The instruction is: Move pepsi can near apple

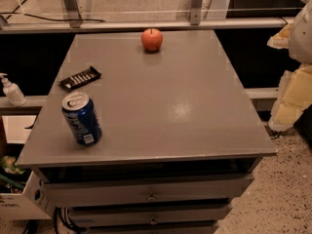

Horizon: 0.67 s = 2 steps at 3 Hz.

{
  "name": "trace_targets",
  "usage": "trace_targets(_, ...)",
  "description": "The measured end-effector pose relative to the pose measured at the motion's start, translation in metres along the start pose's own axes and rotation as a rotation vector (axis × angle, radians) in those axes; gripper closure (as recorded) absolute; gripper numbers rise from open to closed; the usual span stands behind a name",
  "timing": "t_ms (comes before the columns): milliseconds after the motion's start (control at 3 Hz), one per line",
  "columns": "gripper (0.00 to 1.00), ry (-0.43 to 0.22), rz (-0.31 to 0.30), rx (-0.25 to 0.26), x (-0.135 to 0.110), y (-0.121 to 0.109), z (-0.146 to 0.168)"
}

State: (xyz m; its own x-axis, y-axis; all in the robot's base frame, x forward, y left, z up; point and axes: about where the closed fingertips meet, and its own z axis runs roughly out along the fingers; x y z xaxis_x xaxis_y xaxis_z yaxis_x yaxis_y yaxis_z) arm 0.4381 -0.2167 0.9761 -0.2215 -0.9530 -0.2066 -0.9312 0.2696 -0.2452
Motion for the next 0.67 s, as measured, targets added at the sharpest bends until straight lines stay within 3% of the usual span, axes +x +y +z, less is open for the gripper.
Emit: trace_targets(667, 0.00, -0.036, 0.008, 0.007, -0.0034, 0.0003, -0.0010)
